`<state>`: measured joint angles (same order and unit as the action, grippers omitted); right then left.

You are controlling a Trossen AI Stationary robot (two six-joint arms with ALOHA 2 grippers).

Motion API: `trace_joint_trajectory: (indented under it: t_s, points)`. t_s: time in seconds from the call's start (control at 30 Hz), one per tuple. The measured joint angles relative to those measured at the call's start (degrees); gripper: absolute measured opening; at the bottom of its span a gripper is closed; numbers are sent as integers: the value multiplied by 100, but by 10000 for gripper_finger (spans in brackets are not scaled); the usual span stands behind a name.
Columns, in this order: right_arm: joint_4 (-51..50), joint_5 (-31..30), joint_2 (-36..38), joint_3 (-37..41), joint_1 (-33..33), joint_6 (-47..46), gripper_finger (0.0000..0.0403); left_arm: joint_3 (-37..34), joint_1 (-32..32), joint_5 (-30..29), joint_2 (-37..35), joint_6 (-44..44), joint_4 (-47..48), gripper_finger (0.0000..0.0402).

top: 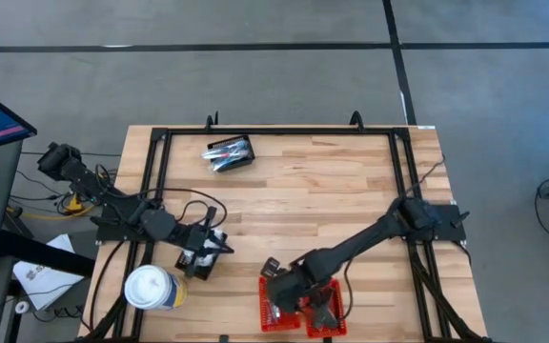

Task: Pick & Place Travel size toiletries
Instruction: Put the nail cutter into the left red bin, then return to Home Position

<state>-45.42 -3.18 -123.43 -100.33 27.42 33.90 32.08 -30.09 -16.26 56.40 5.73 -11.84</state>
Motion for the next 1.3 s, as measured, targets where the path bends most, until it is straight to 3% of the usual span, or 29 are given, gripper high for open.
trace_joint_trajectory:
  t_s: [0.23, 0.5, 1.3]
  points:
    - [-241, -7, -476, -523, 196, 1101, 47, 0, -254, 6, 0, 22, -34, 0]
    - [-523, -636, -490, -782, 273, 1170, 50, 0, -281, 2, 0, 86, -71, 0]
    - [-583, -766, -486, -783, 485, -271, 108, 0, -297, 1, 0, 19, -81, 0]
